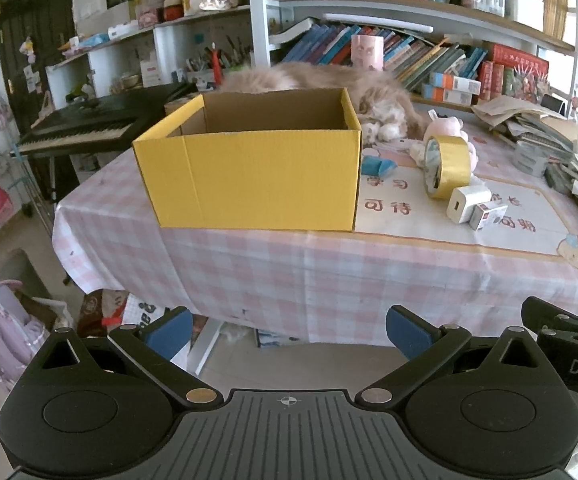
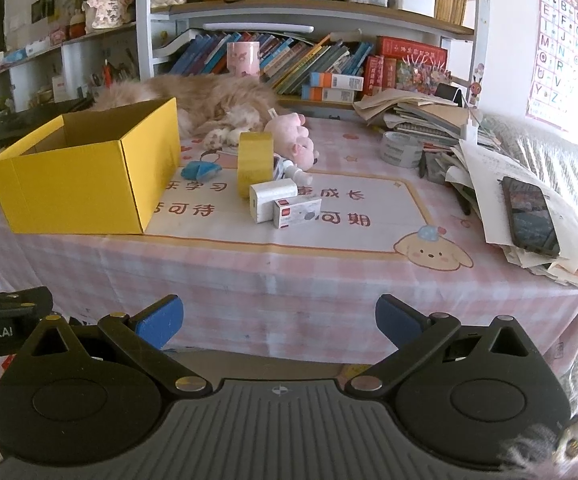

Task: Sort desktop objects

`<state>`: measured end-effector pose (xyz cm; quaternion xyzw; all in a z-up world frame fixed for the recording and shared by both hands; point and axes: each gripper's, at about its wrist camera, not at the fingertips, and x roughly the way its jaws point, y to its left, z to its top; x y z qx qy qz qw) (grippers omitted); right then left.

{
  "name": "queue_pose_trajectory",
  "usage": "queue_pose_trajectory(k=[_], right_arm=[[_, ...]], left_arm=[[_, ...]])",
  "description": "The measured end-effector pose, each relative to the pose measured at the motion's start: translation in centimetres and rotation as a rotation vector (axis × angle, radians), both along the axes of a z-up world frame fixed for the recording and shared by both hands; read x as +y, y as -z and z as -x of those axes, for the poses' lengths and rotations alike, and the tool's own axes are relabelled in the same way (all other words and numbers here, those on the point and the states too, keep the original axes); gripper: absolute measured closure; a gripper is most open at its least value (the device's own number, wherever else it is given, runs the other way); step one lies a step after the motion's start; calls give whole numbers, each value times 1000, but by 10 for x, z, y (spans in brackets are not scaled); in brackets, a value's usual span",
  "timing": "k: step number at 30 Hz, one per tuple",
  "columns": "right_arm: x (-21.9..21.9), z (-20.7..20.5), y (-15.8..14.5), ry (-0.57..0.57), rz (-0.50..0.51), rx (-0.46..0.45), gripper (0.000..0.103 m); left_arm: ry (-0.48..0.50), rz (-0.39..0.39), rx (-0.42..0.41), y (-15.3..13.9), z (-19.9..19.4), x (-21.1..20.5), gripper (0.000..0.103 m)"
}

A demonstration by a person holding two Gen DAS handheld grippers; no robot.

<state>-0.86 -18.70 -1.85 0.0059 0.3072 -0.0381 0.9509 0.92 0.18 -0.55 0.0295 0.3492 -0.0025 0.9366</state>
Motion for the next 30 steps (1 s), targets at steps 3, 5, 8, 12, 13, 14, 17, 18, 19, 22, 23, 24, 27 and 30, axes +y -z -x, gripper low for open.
queue_pose_trajectory(k=[3,5,8,12,13,14,17,18,19,22,23,24,27,30], right_arm=[[0,0,0,-1,-2,0,0],[0,0,0,0,-1,0,0],[0,0,0,0,-1,0,0],[0,0,0,1,-2,1,0],[0,0,0,1,-2,1,0],[1,0,0,2,-3,2,0],[2,0,0,6,-6,5,0],[3,0,1,6,-7,4,0],[4,0,0,5,-8,4,0],[3,0,0,4,-6,5,0],[2,0,0,5,-6,5,0],[3,0,0,3,-6,6,0],[4,0,0,4,-6,7,0],[4,0,-1,7,-7,7,0]], left_arm=[[0,-1,2,0,0,1,0],[1,-1,2,0,0,1,0],[-1,-1,2,0,0,1,0],[-3,-1,2,1,0,2,0],[-3,-2,2,1,0,2,0],[-4,-2,3,1,0,2,0],[-6,-1,3,1,0,2,0],[-7,-1,3,1,0,2,0],[-9,-1,3,1,0,2,0],[-14,3,4,1,1,3,0],[-15,5,6,2,1,4,0],[-16,6,9,2,1,4,0],[-18,7,14,3,2,5,0],[-18,8,14,3,1,6,0]])
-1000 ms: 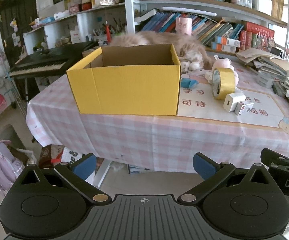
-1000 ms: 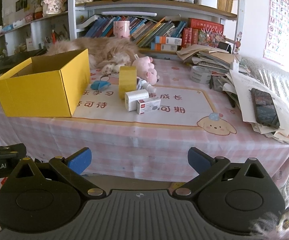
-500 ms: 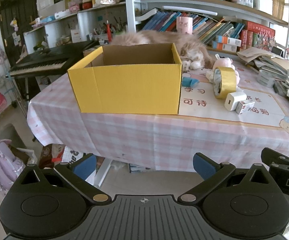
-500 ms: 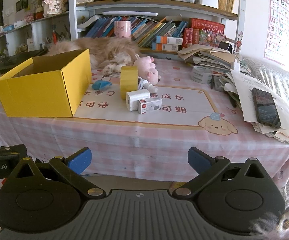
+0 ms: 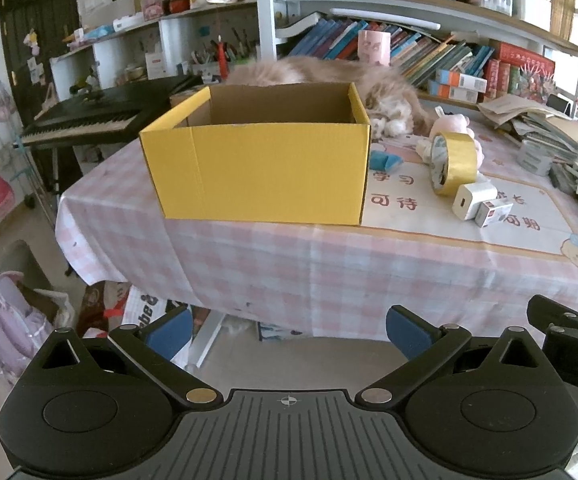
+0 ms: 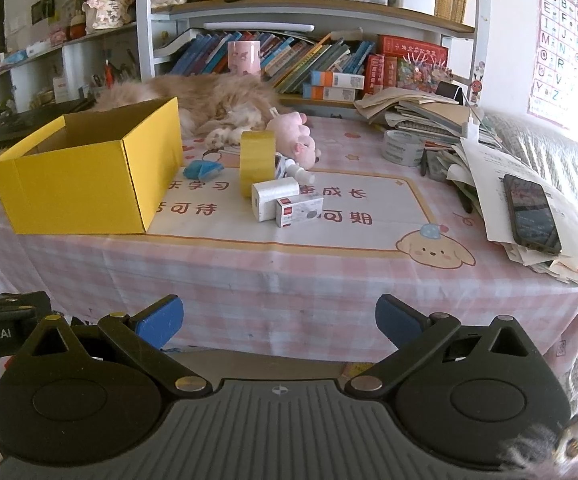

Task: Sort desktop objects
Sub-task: 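Lower the right tool onto the small white-and-red stapler box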

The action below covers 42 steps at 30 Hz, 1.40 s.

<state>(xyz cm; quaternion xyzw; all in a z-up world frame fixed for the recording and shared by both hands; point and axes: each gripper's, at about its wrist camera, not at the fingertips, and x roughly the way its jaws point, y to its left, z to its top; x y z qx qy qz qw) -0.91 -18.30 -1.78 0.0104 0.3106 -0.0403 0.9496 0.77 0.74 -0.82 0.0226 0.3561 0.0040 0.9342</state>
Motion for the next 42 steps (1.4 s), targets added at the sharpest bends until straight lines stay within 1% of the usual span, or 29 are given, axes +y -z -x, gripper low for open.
queue_pose_trajectory(k=[6,11,15,20,27,36,42], right_arm=[[-3,0,0,2,-7,6,0],[-4,-1,0,-1,-2,10,0],[-11,-2,0,4,-23,7,0],[-23,-8,0,13,-22,8,0],[-38,-23,1,2,-12,14,0],[-67,-51,4,-26,-2,36,0],[-87,-74,8,-83,-6,60,0]], left_arm=[[0,2,3,0,0,0,0],[7,20,16,0,-5,-3,0],[27,28,23,0,-9,-9,0],[53,36,11,0,-15,-19,0],[68,48,25,3,-30,-37,0],[71,52,48,6,-51,-70,0],[29,69,56,9,-66,-86,0]])
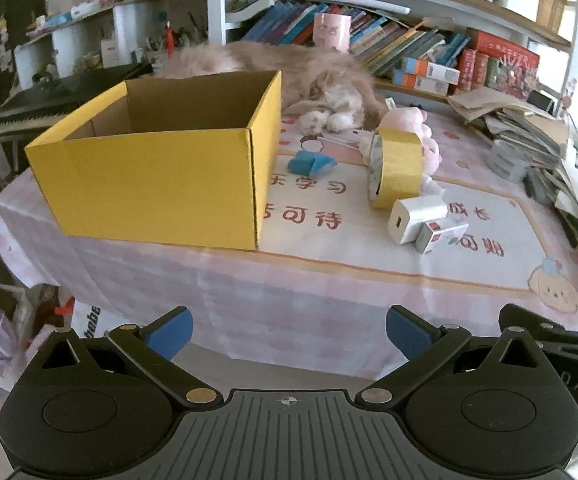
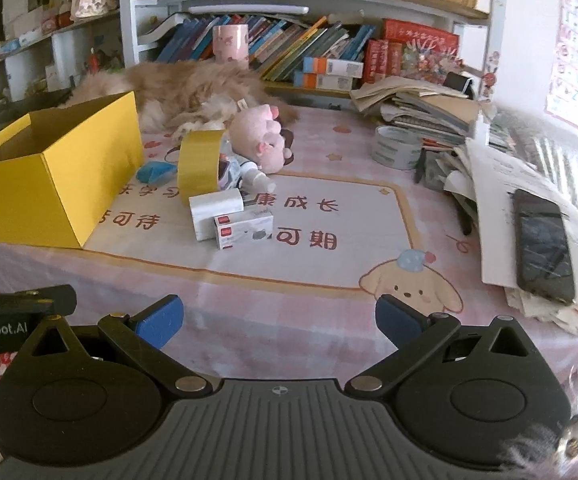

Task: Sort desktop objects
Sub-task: 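Lower the right tool onto the small white-and-red stapler box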

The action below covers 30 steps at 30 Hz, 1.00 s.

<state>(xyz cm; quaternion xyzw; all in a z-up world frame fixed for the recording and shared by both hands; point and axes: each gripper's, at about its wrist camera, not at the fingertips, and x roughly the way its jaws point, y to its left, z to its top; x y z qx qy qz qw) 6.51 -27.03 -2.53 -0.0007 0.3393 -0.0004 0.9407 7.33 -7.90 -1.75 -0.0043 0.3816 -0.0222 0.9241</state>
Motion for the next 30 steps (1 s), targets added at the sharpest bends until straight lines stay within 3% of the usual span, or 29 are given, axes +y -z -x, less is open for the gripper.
queue_pose_trajectory(k=[6,13,19,30], right_arm=[[-19,-27,3,-65,21,7,2],[-41,-59,10,-122,-28,42,2],[-41,-82,18,-206,-31,56,3],[-21,-126,40,-375,-44,79,15]], left_arm=[[-55,4,23,5,-17,-16,0],[-124,12,29,5,-30,-29,0],[-194,-14,40,2,-39,-35,0],[-282,-87,6,-10,-41,-43,0]])
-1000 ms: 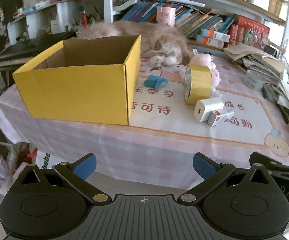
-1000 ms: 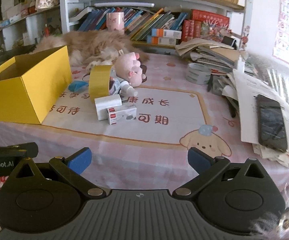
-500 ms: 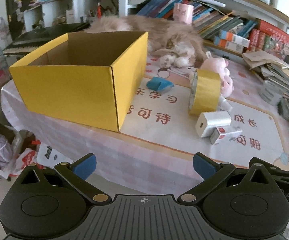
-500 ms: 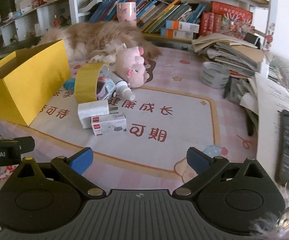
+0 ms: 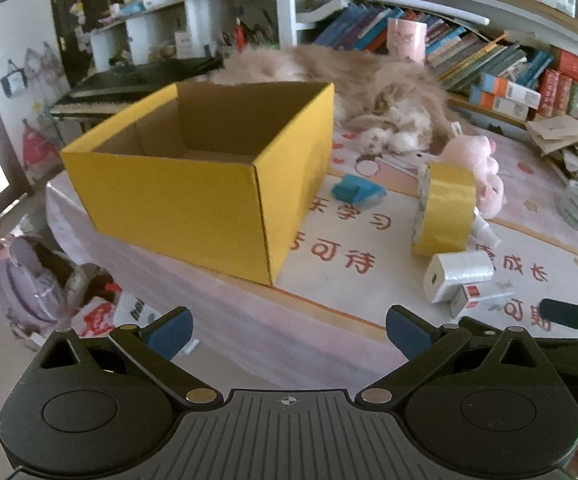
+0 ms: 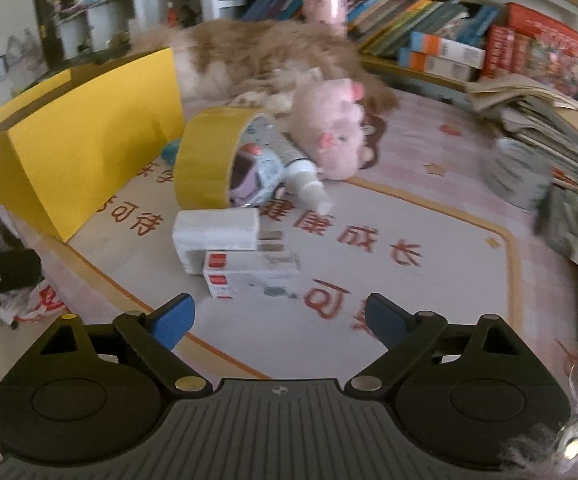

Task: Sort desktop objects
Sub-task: 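Lower the right tool onto the small white-and-red stapler box, then grasp the white rectangular block with the left tool while the right tool holds the stapler box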

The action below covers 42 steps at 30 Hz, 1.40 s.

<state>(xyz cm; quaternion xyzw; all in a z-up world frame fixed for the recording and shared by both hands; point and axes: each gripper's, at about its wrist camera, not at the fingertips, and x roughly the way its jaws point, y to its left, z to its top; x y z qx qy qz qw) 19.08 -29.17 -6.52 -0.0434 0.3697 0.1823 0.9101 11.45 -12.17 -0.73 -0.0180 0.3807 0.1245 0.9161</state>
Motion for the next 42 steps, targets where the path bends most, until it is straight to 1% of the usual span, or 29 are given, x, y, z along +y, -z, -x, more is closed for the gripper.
queue_pose_trajectory(k=[2,4,6,7,8,9,14,17,21,25,27,29,31,36,38,39,40,41,42], right_arm=[[3,-7,3,-15,-8,3,17],[5,-14,5,-25,-22,11,26],[6,-20,6,-37,-27,17,44],[7,-20,5,-47,-25,9,49],[7,-21,4,-59,-22,7,51],[5,-20,3,-61,-23,6,51],[-19,-15,-7,-18,-17,-27,51],[-42,-14,-14,54,-15,-39,51],[-74,-14,-23,162,-29,-51,51],[-95,-10,-28,219,-29,-65,51],[-103,-8,-29,238,-33,-66,51],[-107,-6,-30,248,-34,-68,51],[-111,-5,-30,247,-32,-67,51],[-112,-5,-28,237,-32,-55,51],[-112,-5,-27,231,-33,-51,51],[-112,-6,-27,227,-34,-49,51],[-111,-6,-26,224,-36,-47,51],[-111,-6,-26,220,-36,-45,51],[-110,-6,-25,216,-38,-42,51]], left_arm=[[-16,-20,1,-1,1,0,0],[-29,-36,8,-2,1,-1,0],[-34,-43,9,-3,0,-2,0],[-34,-45,9,-4,0,-2,0],[-31,-46,9,-4,-1,-4,0],[-52,-46,9,-4,-2,-4,0],[3,-23,10,-1,-14,-19,0],[53,-2,17,4,-23,-32,0],[108,53,29,13,-36,-50,1],[163,67,3,18,-47,-72,1],[171,63,-6,22,-54,-81,1],[159,72,-8,25,-62,-87,4],[142,71,-11,29,-71,-93,5],[114,32,-4,42,-85,-104,14],[105,11,3,45,-88,-106,21],[106,13,4,47,-89,-107,23],[108,15,4,48,-89,-107,28],[115,16,6,48,-89,-107,39],[124,12,8,49,-88,-108,42]])
